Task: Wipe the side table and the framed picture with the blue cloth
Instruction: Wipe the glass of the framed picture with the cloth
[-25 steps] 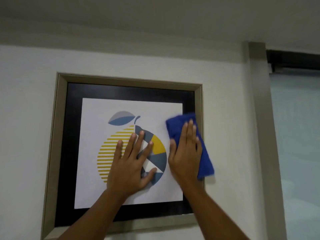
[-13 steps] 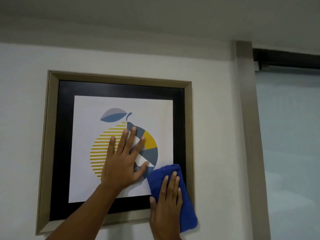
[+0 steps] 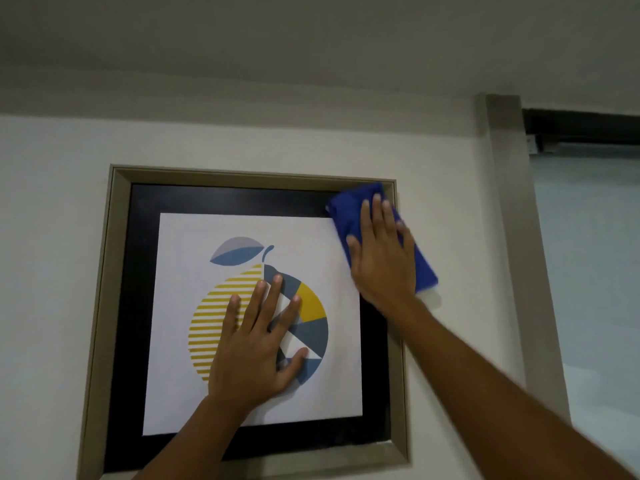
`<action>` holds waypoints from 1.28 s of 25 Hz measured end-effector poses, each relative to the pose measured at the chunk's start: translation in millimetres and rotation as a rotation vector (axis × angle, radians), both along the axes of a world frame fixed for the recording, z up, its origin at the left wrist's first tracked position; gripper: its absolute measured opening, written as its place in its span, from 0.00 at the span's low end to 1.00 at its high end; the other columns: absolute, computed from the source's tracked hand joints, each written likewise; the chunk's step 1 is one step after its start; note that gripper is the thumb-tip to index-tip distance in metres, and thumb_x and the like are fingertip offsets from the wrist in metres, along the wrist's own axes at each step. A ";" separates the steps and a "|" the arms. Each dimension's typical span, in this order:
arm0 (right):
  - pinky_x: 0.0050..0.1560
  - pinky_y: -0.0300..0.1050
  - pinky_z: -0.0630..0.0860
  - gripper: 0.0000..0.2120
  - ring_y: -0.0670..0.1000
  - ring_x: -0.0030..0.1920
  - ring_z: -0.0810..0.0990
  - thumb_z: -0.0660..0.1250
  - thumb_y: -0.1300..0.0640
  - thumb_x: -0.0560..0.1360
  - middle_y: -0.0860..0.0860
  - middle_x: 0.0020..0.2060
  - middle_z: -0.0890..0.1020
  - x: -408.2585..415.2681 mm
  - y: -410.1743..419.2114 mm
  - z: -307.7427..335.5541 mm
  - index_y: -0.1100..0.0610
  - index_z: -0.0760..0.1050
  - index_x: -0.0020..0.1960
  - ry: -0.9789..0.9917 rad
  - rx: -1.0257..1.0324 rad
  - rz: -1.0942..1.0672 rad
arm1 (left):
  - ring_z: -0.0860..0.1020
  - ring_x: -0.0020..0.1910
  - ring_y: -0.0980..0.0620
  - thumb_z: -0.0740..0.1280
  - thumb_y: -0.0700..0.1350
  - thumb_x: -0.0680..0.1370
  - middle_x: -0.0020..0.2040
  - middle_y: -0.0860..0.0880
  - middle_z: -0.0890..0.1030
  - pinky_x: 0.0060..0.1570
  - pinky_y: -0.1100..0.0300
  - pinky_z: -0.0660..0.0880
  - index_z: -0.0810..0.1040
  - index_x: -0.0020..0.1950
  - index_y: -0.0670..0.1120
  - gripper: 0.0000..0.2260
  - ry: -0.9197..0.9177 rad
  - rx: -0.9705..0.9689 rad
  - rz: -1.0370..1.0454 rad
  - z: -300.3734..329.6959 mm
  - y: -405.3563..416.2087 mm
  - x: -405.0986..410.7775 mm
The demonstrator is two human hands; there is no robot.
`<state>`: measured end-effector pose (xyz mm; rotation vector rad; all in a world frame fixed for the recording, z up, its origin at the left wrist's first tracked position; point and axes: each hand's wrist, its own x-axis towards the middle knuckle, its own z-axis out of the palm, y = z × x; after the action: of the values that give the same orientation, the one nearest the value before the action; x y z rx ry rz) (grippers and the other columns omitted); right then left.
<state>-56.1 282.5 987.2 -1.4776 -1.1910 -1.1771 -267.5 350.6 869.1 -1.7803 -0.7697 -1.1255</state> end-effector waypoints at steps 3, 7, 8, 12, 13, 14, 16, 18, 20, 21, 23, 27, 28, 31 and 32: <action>0.74 0.52 0.53 0.29 0.56 0.77 0.51 0.47 0.46 0.82 0.58 0.78 0.52 0.8 11.4 10.5 0.60 0.48 0.78 0.042 0.032 -0.017 | 0.51 0.81 0.43 0.58 0.66 0.77 0.83 0.45 0.53 0.77 0.38 0.50 0.57 0.81 0.51 0.36 -0.002 0.010 0.012 -0.5 0.4 1.3; 0.74 0.51 0.52 0.31 0.58 0.76 0.57 0.47 0.45 0.81 0.57 0.78 0.53 -24.9 10.6 -145.6 0.61 0.49 0.78 0.177 -0.027 0.069 | 0.50 0.81 0.43 0.57 0.66 0.77 0.83 0.44 0.52 0.77 0.38 0.48 0.56 0.81 0.51 0.36 0.015 -0.005 0.040 0.9 -1.4 0.2; 0.73 0.51 0.53 0.32 0.60 0.75 0.60 0.44 0.43 0.81 0.58 0.77 0.53 -34.4 6.3 -191.9 0.61 0.48 0.78 0.207 -0.070 0.097 | 0.49 0.81 0.42 0.57 0.66 0.77 0.83 0.44 0.52 0.77 0.38 0.48 0.56 0.81 0.51 0.37 0.017 -0.012 0.041 1.2 -1.9 -0.1; 0.71 0.49 0.53 0.33 0.55 0.77 0.55 0.38 0.41 0.80 0.54 0.78 0.51 -33.1 6.4 -224.4 0.60 0.42 0.78 0.203 -0.112 0.177 | 0.50 0.81 0.42 0.58 0.66 0.76 0.83 0.44 0.52 0.77 0.38 0.49 0.56 0.81 0.51 0.37 0.008 -0.018 0.018 1.3 -1.1 0.1; 0.71 0.50 0.56 0.32 0.57 0.75 0.60 0.42 0.42 0.81 0.55 0.78 0.56 -29.9 8.7 -199.9 0.60 0.45 0.78 0.187 -0.106 0.164 | 0.50 0.81 0.42 0.58 0.66 0.77 0.83 0.45 0.52 0.77 0.38 0.49 0.56 0.81 0.51 0.36 0.012 -0.023 0.011 0.5 -0.2 -0.5; 0.70 0.52 0.58 0.31 0.58 0.73 0.64 0.47 0.44 0.80 0.57 0.76 0.60 -25.6 9.8 -166.5 0.60 0.49 0.78 0.170 -0.089 0.178 | 0.50 0.81 0.42 0.57 0.67 0.77 0.83 0.45 0.52 0.77 0.38 0.49 0.56 0.81 0.52 0.36 0.012 -0.025 0.003 0.1 1.7 -0.7; 0.71 0.53 0.58 0.31 0.58 0.75 0.61 0.53 0.46 0.80 0.58 0.76 0.60 -19.4 11.4 -86.4 0.60 0.52 0.78 0.117 -0.013 0.151 | 0.50 0.81 0.43 0.57 0.67 0.77 0.83 0.46 0.53 0.78 0.39 0.47 0.57 0.81 0.53 0.36 -0.003 -0.021 0.001 0.1 3.3 0.6; 0.74 0.51 0.52 0.30 0.54 0.77 0.51 0.51 0.47 0.81 0.55 0.78 0.52 -19.0 13.4 -18.4 0.60 0.48 0.79 0.107 0.015 0.125 | 0.50 0.81 0.43 0.58 0.67 0.76 0.83 0.47 0.52 0.78 0.41 0.45 0.57 0.81 0.53 0.36 -0.008 -0.017 -0.004 -0.3 4.9 2.3; 0.75 0.49 0.49 0.30 0.52 0.78 0.48 0.49 0.47 0.82 0.54 0.79 0.49 -21.4 19.3 3.3 0.59 0.46 0.79 0.121 0.057 0.134 | 0.50 0.81 0.43 0.59 0.67 0.76 0.83 0.47 0.52 0.78 0.41 0.44 0.57 0.81 0.54 0.36 -0.012 0.004 -0.017 -2.5 9.1 0.5; 0.75 0.49 0.50 0.30 0.52 0.78 0.48 0.49 0.47 0.82 0.54 0.79 0.50 -22.4 21.6 -5.8 0.59 0.46 0.79 0.132 0.083 0.138 | 0.50 0.81 0.43 0.59 0.67 0.76 0.83 0.47 0.52 0.78 0.41 0.44 0.57 0.81 0.54 0.37 -0.010 0.008 -0.016 -2.7 9.7 -0.3; 0.75 0.48 0.52 0.31 0.53 0.78 0.50 0.49 0.47 0.81 0.54 0.78 0.52 -26.3 22.5 -66.3 0.60 0.47 0.79 0.161 0.062 0.166 | 0.51 0.81 0.43 0.60 0.66 0.75 0.83 0.46 0.52 0.78 0.41 0.45 0.57 0.81 0.53 0.37 0.003 0.012 -0.023 -1.8 7.3 -0.1; 0.72 0.47 0.53 0.32 0.56 0.74 0.59 0.50 0.50 0.80 0.59 0.75 0.61 -28.2 -7.8 -234.8 0.61 0.45 0.79 0.136 -0.160 0.228 | 0.49 0.81 0.42 0.59 0.64 0.76 0.83 0.43 0.51 0.76 0.38 0.47 0.55 0.81 0.50 0.36 0.022 -0.011 -0.012 -2.5 -2.4 1.3; 0.72 0.46 0.54 0.29 0.57 0.73 0.62 0.49 0.52 0.81 0.59 0.74 0.62 -24.8 -16.6 -252.3 0.62 0.48 0.78 0.091 -0.222 0.226 | 0.48 0.81 0.41 0.57 0.63 0.77 0.83 0.42 0.51 0.76 0.37 0.45 0.55 0.81 0.49 0.36 0.015 -0.039 -0.013 -0.7 -4.6 1.2; 0.67 0.48 0.67 0.26 0.57 0.69 0.71 0.58 0.63 0.74 0.58 0.71 0.68 -11.0 -44.0 -250.9 0.65 0.67 0.72 0.012 -0.308 0.261 | 0.49 0.81 0.39 0.55 0.60 0.78 0.82 0.39 0.52 0.75 0.37 0.41 0.53 0.81 0.46 0.35 0.063 -0.109 -0.028 -15.8 -21.4 19.0; 0.64 0.49 0.71 0.26 0.56 0.68 0.73 0.60 0.66 0.71 0.59 0.69 0.71 -4.6 -53.4 -248.6 0.65 0.69 0.70 0.004 -0.307 0.263 | 0.51 0.81 0.38 0.55 0.58 0.79 0.82 0.39 0.53 0.75 0.36 0.43 0.52 0.81 0.45 0.34 0.132 -0.119 -0.052 -32.2 -30.3 31.9</action>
<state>-60.7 229.1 738.7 -1.4850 -1.5632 -0.8409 -235.7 320.3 836.8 -1.9627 -0.7276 -1.0020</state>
